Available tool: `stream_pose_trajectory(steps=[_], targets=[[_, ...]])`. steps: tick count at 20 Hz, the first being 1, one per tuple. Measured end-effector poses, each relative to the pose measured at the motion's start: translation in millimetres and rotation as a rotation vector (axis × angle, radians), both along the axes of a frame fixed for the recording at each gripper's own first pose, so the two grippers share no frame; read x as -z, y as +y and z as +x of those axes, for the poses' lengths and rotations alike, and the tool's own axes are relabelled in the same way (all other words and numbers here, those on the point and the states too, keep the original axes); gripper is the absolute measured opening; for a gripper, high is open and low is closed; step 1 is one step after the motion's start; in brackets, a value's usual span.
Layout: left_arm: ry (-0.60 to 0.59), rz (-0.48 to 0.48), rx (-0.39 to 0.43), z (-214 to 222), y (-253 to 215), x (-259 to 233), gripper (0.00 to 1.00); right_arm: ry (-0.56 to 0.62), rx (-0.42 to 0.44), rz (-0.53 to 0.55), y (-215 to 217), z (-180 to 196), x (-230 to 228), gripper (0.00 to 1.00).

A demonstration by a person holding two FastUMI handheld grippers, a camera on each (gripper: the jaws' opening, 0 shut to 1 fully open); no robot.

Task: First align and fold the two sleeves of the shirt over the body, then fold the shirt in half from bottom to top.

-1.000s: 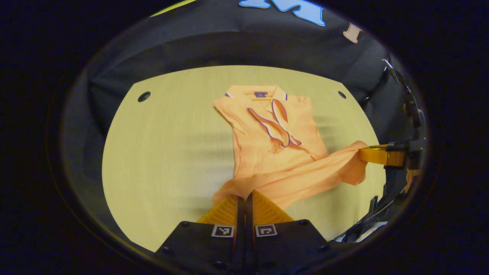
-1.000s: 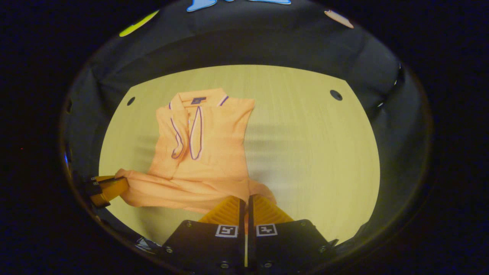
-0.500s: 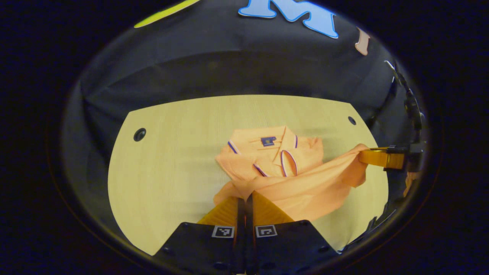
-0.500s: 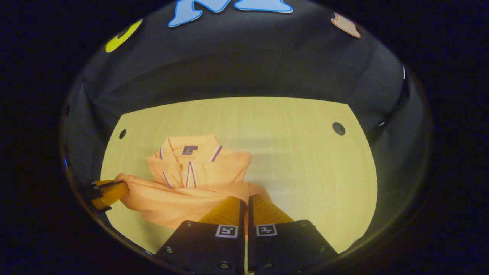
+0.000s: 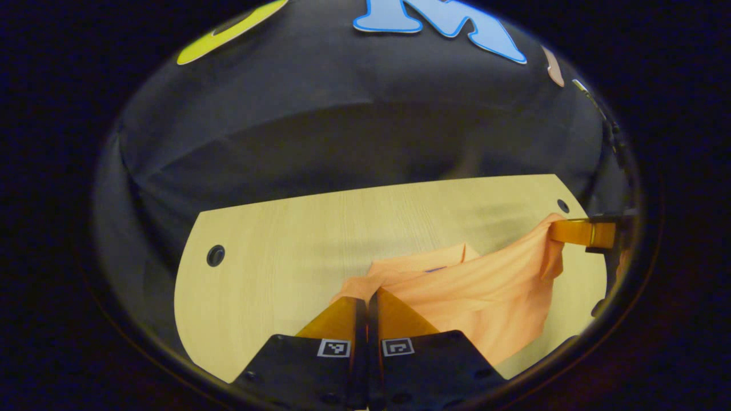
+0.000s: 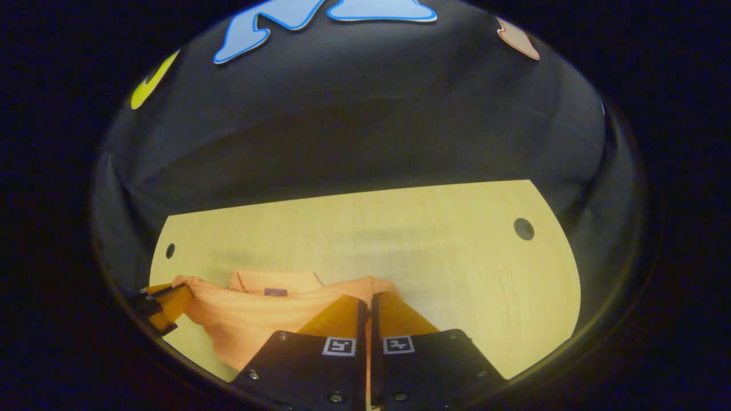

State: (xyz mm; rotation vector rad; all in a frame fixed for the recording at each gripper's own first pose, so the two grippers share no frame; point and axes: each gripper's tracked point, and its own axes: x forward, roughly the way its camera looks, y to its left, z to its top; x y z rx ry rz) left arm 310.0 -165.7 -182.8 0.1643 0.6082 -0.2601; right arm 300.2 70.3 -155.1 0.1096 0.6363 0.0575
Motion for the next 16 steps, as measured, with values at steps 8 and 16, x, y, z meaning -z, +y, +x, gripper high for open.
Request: stream_pose_trajectory(steps=[8,16], targets=[[-0.071,0.008,-0.021,34.3,-6.6,19.1,0.06,-0.043,-0.002,0.028,10.0,34.5,16.7,0.03],[-0.064,-0.024,-0.033,28.8,-5.6,19.3,0.74,-0.045,-0.016,0.004,4.3,35.2,19.0,0.63]])
